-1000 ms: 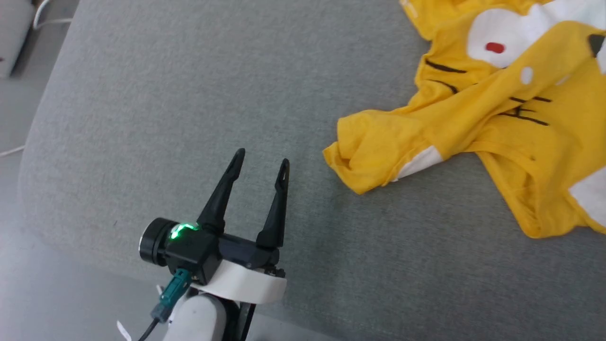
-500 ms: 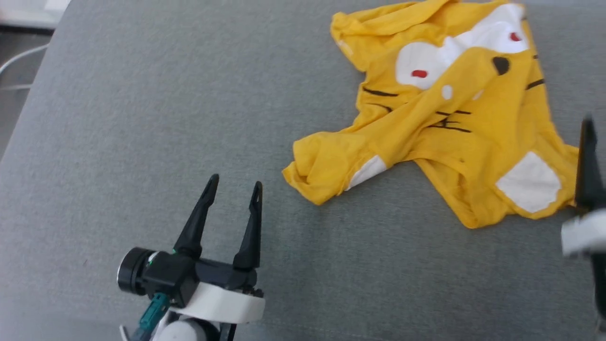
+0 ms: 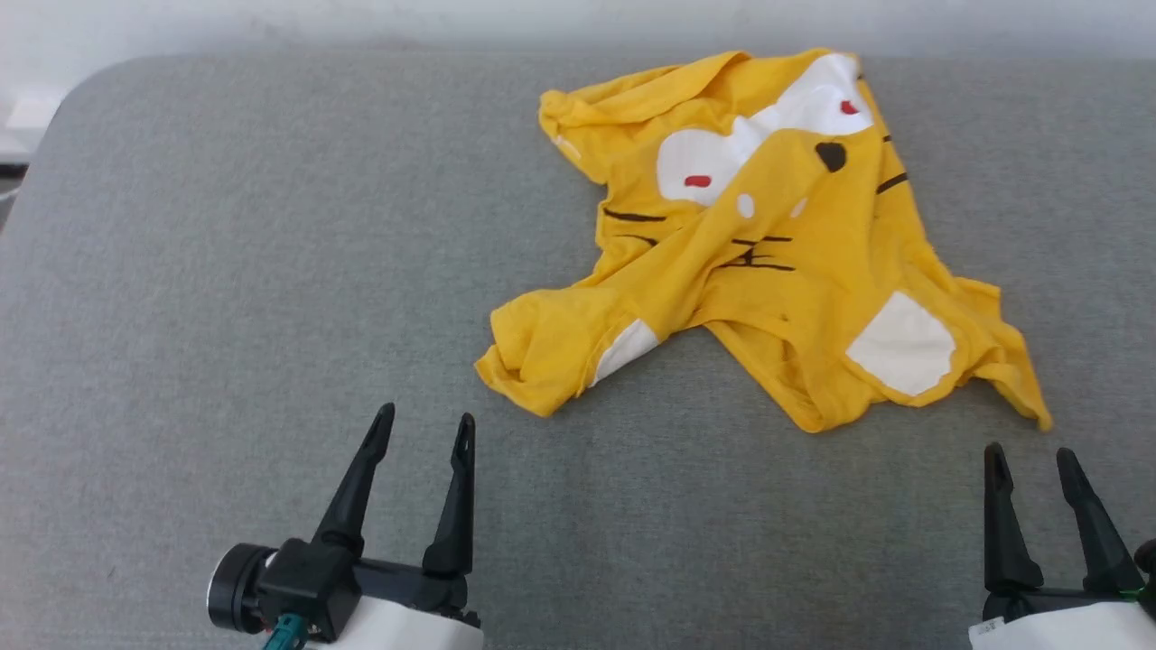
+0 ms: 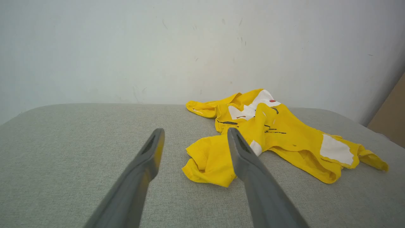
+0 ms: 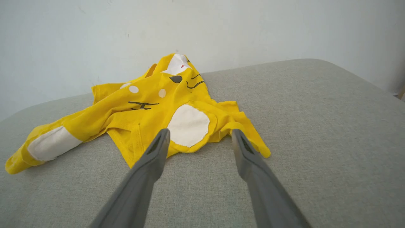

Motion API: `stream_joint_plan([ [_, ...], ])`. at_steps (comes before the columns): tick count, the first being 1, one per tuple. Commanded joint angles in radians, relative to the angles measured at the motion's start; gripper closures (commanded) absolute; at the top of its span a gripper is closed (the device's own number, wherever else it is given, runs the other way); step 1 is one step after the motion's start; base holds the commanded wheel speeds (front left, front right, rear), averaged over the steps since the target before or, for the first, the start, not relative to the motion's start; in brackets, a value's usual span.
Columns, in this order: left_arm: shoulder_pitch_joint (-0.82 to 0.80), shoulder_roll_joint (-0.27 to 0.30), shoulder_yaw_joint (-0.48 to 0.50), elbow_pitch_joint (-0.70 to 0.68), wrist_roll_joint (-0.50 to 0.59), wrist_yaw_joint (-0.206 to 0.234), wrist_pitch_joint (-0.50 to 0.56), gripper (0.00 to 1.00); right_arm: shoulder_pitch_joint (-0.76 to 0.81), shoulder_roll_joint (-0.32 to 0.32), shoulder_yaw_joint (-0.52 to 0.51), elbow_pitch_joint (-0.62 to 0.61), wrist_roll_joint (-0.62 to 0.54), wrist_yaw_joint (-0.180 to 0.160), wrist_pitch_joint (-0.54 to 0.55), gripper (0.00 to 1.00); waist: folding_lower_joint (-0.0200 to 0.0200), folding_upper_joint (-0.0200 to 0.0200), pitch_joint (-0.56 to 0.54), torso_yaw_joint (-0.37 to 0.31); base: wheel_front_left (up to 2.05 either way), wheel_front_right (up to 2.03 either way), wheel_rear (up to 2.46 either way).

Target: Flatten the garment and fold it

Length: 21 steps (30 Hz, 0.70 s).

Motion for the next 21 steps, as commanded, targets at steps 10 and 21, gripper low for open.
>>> stream_joint_plan([
  [10, -0.138, 0.041, 0.004, 0.018, 0.007, -0.045, 0.005, 0.0, -0.036, 0.001, -0.054, -0.008, -0.032, -0.001, -0.02, 0.0, 0.0001, 0.0, -0.009, -0.038, 0.0, 0.0, 0.0],
  [21, -0.669, 0.138, -0.134, 0.17, -0.215, -0.087, 0.387, 0.0, -0.081, 0.001, -0.027, 0.01, -0.016, -0.001, -0.022, 0.0, 0.0001, 0.0, 0.081, -0.068, 0.0, 0.0, 0.0],
])
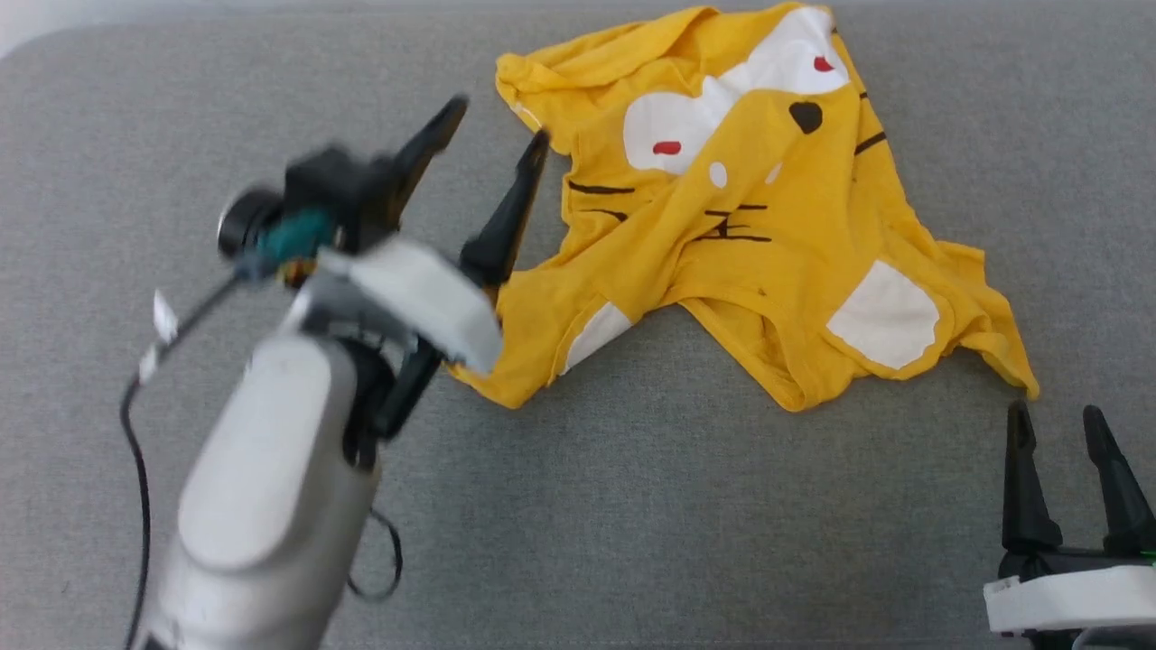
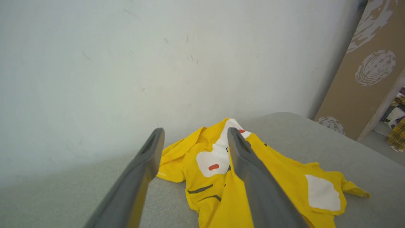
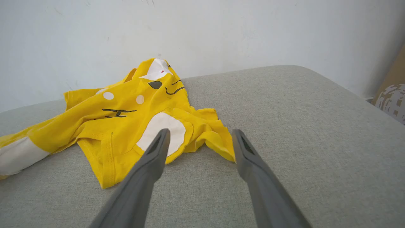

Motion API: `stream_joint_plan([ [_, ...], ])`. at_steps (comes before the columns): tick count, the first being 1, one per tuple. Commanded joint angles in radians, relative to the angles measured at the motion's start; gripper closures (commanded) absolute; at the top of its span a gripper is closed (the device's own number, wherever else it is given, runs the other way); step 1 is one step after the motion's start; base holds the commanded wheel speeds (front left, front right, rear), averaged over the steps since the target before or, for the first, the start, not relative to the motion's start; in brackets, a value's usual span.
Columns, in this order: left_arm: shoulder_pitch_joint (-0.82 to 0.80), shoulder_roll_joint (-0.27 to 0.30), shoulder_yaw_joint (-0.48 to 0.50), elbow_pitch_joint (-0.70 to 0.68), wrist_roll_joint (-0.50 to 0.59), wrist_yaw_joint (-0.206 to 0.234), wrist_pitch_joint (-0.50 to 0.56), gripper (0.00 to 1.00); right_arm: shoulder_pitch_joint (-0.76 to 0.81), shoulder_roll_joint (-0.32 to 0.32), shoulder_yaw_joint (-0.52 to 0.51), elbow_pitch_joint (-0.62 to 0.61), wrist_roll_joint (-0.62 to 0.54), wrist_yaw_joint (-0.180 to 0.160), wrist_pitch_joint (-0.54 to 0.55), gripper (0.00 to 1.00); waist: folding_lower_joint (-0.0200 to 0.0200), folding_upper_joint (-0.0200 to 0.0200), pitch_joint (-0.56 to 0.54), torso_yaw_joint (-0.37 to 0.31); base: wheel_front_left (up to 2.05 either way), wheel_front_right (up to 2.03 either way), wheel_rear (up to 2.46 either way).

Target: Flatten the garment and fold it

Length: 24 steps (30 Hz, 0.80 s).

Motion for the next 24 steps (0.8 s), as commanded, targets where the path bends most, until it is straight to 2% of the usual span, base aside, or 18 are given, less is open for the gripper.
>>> stream_joint_plan([
  [1, -0.108, 0.022, -0.04, 0.057, -0.066, -0.006, 0.071, 0.0, -0.023, 0.002, 0.005, 0.004, 0.004, -0.001, -0.005, 0.0, -0.0002, 0.0, 0.03, -0.024, 0.0, 0.0, 0.0],
  [5, -0.25, 0.031, -0.096, 0.171, -0.237, -0.007, 0.224, 0.0, -0.044, 0.002, 0.013, 0.013, 0.004, -0.001, -0.005, 0.0, -0.0002, 0.0, 0.048, -0.058, 0.0, 0.0, 0.0],
  [12, -0.353, 0.09, -0.176, 0.281, -0.368, -0.007, 0.416, 0.0, -0.066, 0.002, 0.019, 0.02, 0.017, -0.001, -0.005, 0.0, -0.0002, 0.0, 0.092, -0.108, 0.0, 0.0, 0.0],
  [16, -0.357, 0.095, -0.175, 0.341, -0.448, -0.005, 0.522, 0.0, -0.081, 0.002, 0.03, 0.024, 0.028, -0.001, -0.005, 0.0, -0.0002, 0.0, 0.126, -0.137, 0.0, 0.0, 0.0],
  [19, -0.351, 0.105, -0.168, 0.367, -0.475, 0.01, 0.574, 0.0, -0.095, 0.002, 0.037, 0.025, 0.037, -0.001, -0.005, 0.0, -0.0002, 0.0, 0.148, -0.16, 0.0, 0.0, 0.0],
  [24, -0.337, 0.119, -0.16, 0.392, -0.471, 0.041, 0.576, 0.0, -0.115, 0.002, 0.038, 0.03, 0.048, -0.001, -0.005, 0.0, -0.0002, 0.0, 0.179, -0.186, 0.0, 0.0, 0.0],
])
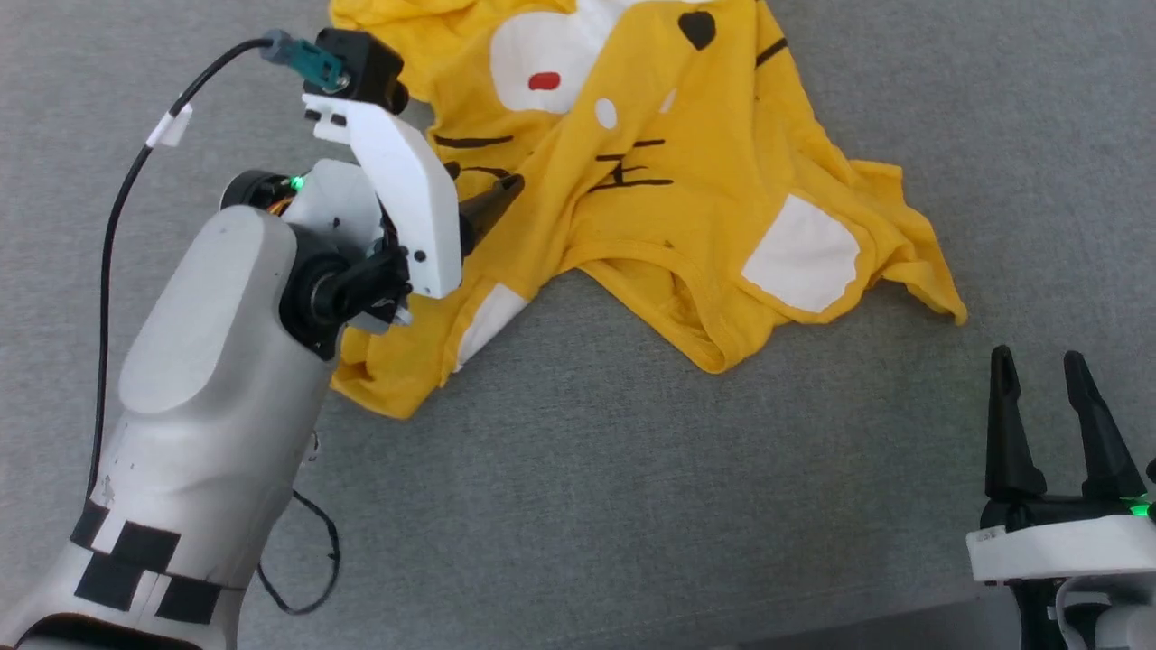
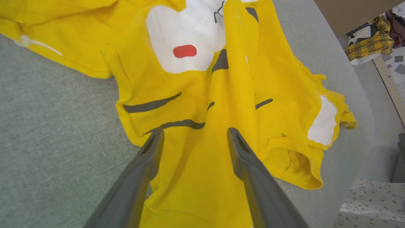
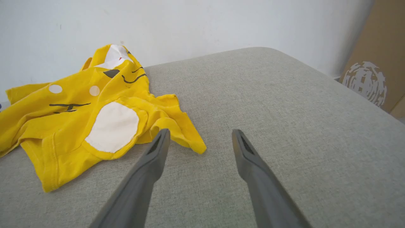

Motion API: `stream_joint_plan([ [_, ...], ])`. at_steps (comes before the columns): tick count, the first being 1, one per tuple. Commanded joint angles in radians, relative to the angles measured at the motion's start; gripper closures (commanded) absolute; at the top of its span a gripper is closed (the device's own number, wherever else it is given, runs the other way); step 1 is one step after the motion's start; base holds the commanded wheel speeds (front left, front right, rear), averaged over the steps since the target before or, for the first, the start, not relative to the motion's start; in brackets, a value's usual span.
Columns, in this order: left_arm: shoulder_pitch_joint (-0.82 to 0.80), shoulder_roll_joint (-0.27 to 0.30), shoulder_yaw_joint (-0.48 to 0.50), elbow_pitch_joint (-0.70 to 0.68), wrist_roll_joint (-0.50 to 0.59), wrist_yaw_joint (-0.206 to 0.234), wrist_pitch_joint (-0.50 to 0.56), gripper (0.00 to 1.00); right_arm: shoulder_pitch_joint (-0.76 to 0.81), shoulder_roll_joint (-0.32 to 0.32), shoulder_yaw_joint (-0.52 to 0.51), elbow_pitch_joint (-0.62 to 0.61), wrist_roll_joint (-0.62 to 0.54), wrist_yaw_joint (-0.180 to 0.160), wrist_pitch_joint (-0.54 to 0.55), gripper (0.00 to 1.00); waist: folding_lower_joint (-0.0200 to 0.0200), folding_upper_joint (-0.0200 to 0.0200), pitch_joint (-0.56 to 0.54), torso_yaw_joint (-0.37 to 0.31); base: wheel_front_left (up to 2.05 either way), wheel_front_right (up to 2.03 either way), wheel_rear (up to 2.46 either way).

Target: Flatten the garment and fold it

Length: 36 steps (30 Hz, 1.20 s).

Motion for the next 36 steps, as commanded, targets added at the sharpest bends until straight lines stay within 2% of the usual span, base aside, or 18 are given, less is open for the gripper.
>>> stream_joint_plan([
  [1, 0.019, 0.002, 0.004, 0.014, -0.004, 0.013, 0.002, 0.0, -0.017, 0.002, 0.003, 0.001, 0.01, -0.001, -0.004, 0.0, -0.0001, 0.0, 0.03, -0.031, 0.0, 0.0, 0.0],
  [6, 0.039, 0.013, -0.001, 0.055, 0.012, 0.039, -0.004, 0.0, -0.029, 0.002, 0.004, 0.002, 0.014, -0.001, -0.004, 0.0, -0.0001, 0.0, 0.045, -0.044, 0.0, 0.0, 0.0],
  [7, 0.041, 0.016, -0.003, 0.061, 0.015, 0.038, -0.009, 0.1, -0.031, 0.002, 0.002, 0.001, 0.014, -0.001, -0.004, 0.0, -0.0001, 0.0, 0.048, -0.045, 0.0, 0.0, 0.0],
  [8, 0.042, 0.017, 0.001, 0.068, 0.016, 0.042, -0.018, 0.53, -0.033, 0.002, 0.001, 0.0, 0.014, -0.001, -0.004, 0.0, -0.0001, 0.0, 0.05, -0.046, 0.0, 0.0, 0.0],
  [9, 0.042, 0.018, 0.004, 0.074, 0.017, 0.045, -0.027, 0.64, -0.035, 0.002, 0.0, 0.0, 0.014, -0.001, -0.004, 0.0, -0.0001, 0.0, 0.052, -0.046, 0.0, 0.0, 0.0],
  [10, 0.041, 0.021, 0.004, 0.078, 0.02, 0.041, -0.037, 1.0, -0.038, 0.002, -0.002, 0.0, 0.014, -0.001, -0.004, 0.0, -0.0001, 0.0, 0.054, -0.046, 0.0, 0.0, 0.0],
  [11, 0.04, 0.025, 0.004, 0.081, 0.022, 0.036, -0.047, 1.0, -0.04, 0.002, -0.004, 0.0, 0.013, -0.001, -0.004, 0.0, -0.0001, 0.0, 0.055, -0.045, 0.0, 0.0, 0.0],
  [20, 0.002, 0.043, 0.041, 0.069, 0.014, 0.009, -0.144, 1.0, -0.043, 0.002, -0.025, -0.004, -0.003, -0.001, -0.005, 0.0, -0.0001, 0.0, 0.041, -0.009, 0.0, 0.0, 0.0],
  [27, -0.038, 0.117, 0.095, 0.069, 0.099, 0.046, -0.336, 1.0, -0.05, 0.002, -0.017, -0.011, -0.007, -0.001, -0.005, 0.0, -0.0001, 0.0, 0.059, 0.004, 0.0, 0.0, 0.0],
  [32, -0.043, 0.115, 0.107, 0.104, 0.123, 0.072, -0.415, 1.0, -0.059, 0.002, -0.01, -0.013, -0.007, -0.001, -0.005, 0.0, -0.0001, 0.0, 0.093, -0.002, 0.0, 0.0, 0.0],
  [33, -0.041, 0.106, 0.107, 0.112, 0.123, 0.078, -0.426, 0.66, -0.06, 0.002, -0.01, -0.012, -0.006, -0.001, -0.005, 0.0, -0.0001, 0.0, 0.097, -0.002, 0.0, 0.0, 0.0],
  [34, -0.04, 0.098, 0.103, 0.117, 0.124, 0.077, -0.437, 0.28, -0.061, 0.002, -0.01, -0.011, -0.006, -0.001, -0.005, 0.0, -0.0001, 0.0, 0.099, -0.002, 0.0, 0.0, 0.0],
  [35, -0.04, 0.092, 0.1, 0.123, 0.125, 0.073, -0.446, 0.0, -0.062, 0.002, -0.01, -0.01, -0.006, -0.001, -0.005, 0.0, -0.0001, 0.0, 0.101, -0.001, 0.0, 0.0, 0.0],
  [36, -0.041, 0.084, 0.098, 0.127, 0.122, 0.068, -0.453, 0.0, -0.064, 0.002, -0.011, -0.008, -0.007, -0.001, -0.005, 0.0, -0.0001, 0.0, 0.101, 0.001, 0.0, 0.0, 0.0],
])
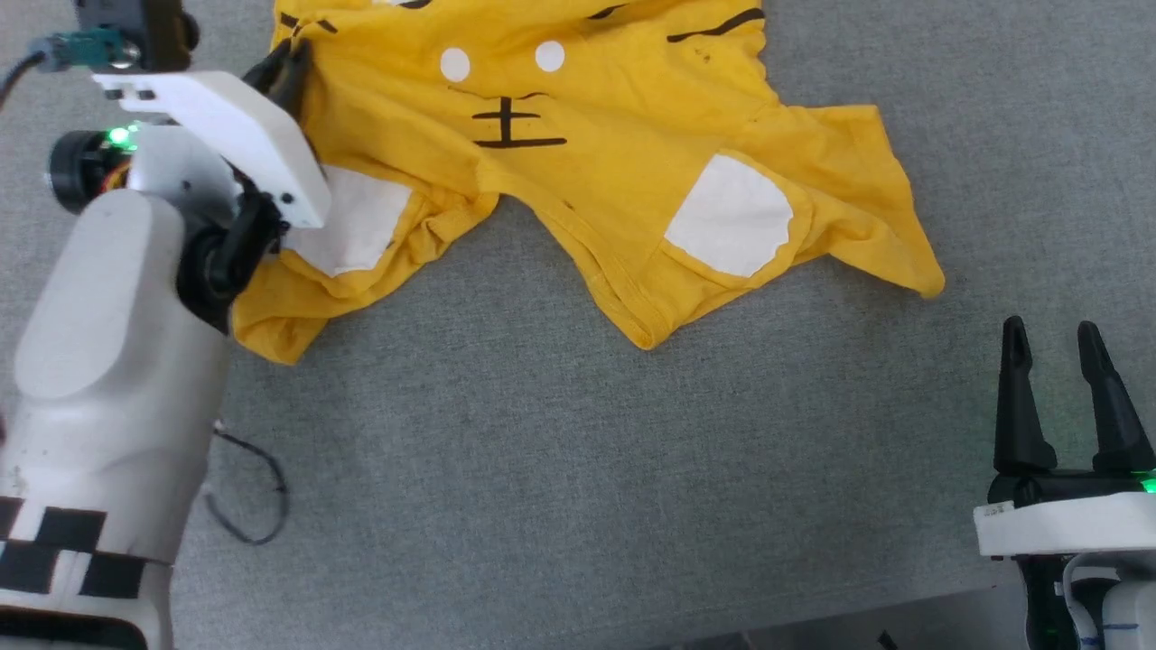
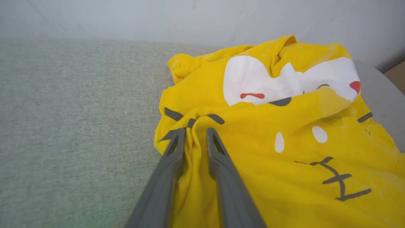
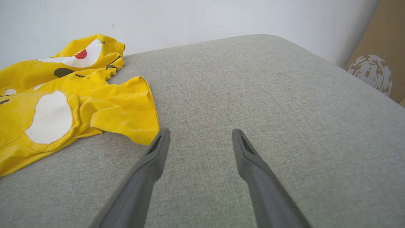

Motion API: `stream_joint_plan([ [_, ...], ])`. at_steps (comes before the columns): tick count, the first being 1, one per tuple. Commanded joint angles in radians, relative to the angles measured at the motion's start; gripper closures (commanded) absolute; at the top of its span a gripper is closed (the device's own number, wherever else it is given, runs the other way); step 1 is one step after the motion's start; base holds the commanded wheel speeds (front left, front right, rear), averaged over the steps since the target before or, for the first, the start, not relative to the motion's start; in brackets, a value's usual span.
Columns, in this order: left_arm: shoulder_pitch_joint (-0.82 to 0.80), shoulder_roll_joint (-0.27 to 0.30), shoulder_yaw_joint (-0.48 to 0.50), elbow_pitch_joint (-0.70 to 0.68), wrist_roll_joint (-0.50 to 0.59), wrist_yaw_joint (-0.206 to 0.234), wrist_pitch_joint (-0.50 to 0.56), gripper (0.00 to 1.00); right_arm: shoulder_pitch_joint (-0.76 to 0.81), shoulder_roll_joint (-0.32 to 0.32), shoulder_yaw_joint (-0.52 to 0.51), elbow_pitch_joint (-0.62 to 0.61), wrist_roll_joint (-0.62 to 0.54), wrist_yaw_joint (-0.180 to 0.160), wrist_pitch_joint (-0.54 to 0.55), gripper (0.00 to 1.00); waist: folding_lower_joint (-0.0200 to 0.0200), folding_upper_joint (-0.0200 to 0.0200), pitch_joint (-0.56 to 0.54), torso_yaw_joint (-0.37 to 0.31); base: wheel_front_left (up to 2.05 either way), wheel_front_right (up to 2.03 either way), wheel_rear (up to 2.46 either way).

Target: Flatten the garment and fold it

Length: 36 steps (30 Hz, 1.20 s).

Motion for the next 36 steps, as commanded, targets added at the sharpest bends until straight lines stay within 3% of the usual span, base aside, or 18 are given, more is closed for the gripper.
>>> stream_joint_plan([
  [1, -0.011, -0.015, -0.004, 0.009, 0.004, -0.011, -0.018, 0.0, -0.019, 0.002, -0.003, 0.003, -0.004, -0.001, -0.005, 0.0, -0.0001, 0.0, 0.0, 0.004, 0.0, 0.0, 0.0],
  [9, 0.009, -0.009, -0.012, -0.066, 0.024, -0.065, -0.172, 0.0, -0.007, 0.002, -0.014, 0.008, -0.026, -0.001, -0.005, 0.0, -0.0001, 0.0, -0.061, 0.04, 0.0, 0.0, 0.0],
  [12, 0.061, 0.008, -0.005, -0.146, 0.045, -0.059, -0.254, 0.0, 0.005, 0.002, -0.017, 0.008, -0.033, -0.001, -0.005, 0.0, -0.0001, 0.0, -0.094, 0.054, 0.0, 0.0, 0.0],
  [18, 0.253, 0.022, 0.019, -0.366, 0.16, 0.049, -0.469, 0.0, 0.038, 0.002, -0.021, 0.01, -0.042, -0.001, -0.005, 0.0, -0.0001, 0.0, -0.161, 0.082, 0.0, 0.0, 0.0],
  [22, 0.434, -0.016, 0.069, -0.528, 0.233, 0.15, -0.494, 0.0, 0.058, 0.002, -0.017, 0.011, -0.048, -0.001, -0.005, 0.0, -0.0001, 0.0, -0.201, 0.094, 0.0, 0.0, 0.0],
  [26, 0.632, -0.079, 0.147, -0.694, 0.331, 0.222, -0.495, 0.0, 0.075, 0.002, -0.016, 0.012, -0.05, -0.001, -0.005, 0.0, -0.0001, 0.0, -0.238, 0.102, 0.0, 0.0, 0.0],
  [31, 0.813, -0.148, 0.194, -0.788, 0.408, 0.253, -0.496, 0.0, 0.094, 0.002, -0.016, 0.016, -0.051, -0.001, -0.005, 0.0, -0.0001, 0.0, -0.269, 0.112, 0.0, 0.0, 0.0],
  [36, 0.956, -0.187, 0.187, -0.758, 0.471, 0.213, -0.496, 0.0, 0.113, 0.002, -0.011, 0.022, -0.049, -0.001, -0.005, 0.0, -0.0001, 0.0, -0.293, 0.129, 0.0, 0.0, 0.0],
])
